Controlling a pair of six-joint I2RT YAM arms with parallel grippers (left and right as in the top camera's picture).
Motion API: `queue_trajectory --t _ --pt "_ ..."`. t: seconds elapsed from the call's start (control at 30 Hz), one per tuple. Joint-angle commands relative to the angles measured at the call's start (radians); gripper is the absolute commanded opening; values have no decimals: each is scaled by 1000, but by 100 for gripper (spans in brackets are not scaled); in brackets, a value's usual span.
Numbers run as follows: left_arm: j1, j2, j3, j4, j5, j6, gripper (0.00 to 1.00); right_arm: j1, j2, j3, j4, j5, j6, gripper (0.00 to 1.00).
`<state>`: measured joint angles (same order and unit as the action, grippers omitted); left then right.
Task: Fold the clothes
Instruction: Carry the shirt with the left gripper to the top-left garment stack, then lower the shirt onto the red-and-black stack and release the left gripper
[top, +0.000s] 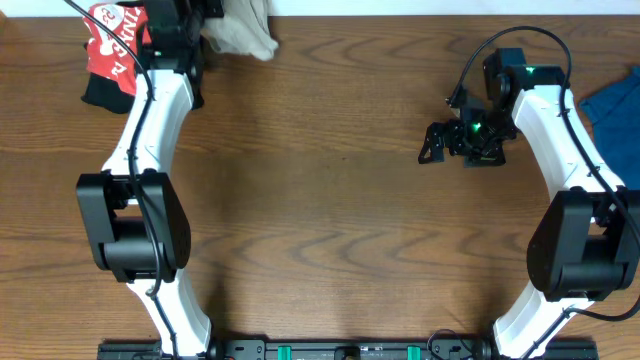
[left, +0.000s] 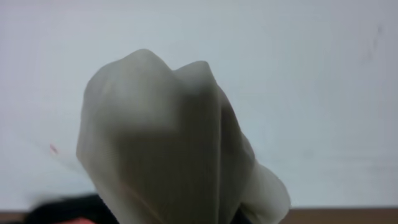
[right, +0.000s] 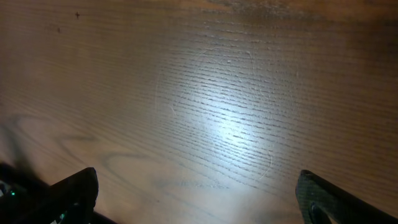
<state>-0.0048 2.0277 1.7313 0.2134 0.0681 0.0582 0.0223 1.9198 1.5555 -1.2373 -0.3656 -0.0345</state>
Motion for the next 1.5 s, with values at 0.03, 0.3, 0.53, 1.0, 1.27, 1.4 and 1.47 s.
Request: queue_trajectory --t 0.03,0.3,0.53,1.0,1.27,1.4,1.47 --pt "11 -2 59 9 -81 84 6 -11 3 12 -6 0 -4 99" --pt "109 -2 59 -14 -140 91 6 -11 3 12 -13 0 -3 99" --pt "237 -2 59 -47 -140 54 6 -11 3 12 -11 0 21 99" --pt "331 -2 59 -329 -140 -36 6 -10 3 12 -12 -1 34 99" --pt "344 -2 56 -442 -140 -41 6 -10 3 12 -25 0 34 99" --pt "364 -2 53 -456 -140 -41 28 -10 3 12 -35 0 33 99" --pt "374 -2 53 -459 -140 -41 31 -10 3 12 -37 0 33 99"
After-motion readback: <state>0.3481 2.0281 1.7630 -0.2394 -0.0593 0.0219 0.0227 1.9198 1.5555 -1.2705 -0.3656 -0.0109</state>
